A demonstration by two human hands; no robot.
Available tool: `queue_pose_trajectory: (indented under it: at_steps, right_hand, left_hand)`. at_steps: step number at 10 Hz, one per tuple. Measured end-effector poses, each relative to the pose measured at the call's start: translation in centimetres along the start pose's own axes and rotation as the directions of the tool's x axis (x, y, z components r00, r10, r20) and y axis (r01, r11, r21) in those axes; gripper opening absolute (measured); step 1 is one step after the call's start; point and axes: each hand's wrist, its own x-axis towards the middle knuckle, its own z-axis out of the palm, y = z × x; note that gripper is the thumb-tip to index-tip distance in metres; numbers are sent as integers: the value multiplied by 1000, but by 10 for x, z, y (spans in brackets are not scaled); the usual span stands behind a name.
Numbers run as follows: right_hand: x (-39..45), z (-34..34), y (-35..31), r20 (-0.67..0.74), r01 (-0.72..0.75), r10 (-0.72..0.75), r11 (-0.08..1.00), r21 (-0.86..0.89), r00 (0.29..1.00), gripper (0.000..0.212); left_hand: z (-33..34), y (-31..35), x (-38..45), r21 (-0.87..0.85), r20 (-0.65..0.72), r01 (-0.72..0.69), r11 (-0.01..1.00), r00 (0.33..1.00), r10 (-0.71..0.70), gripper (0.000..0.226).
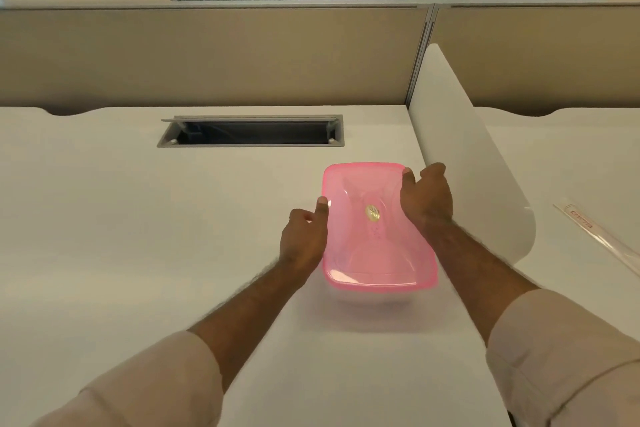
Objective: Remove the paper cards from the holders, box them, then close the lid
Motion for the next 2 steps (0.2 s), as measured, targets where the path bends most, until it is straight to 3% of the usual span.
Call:
queue_pose_trajectory:
  at_steps: [1, 2]
  right_hand:
    - [-4, -3, -3, -66, 87, -92, 993, -82, 994, 44]
    - [-13, -5, -11, -154, 211, -251, 948, -238, 955, 45]
  left_hand:
    - [-29, -3, 5, 190, -122, -135, 972, 980, 160, 61]
    - [-72, -10, 10, 434, -210, -282, 856, 892, 400, 63]
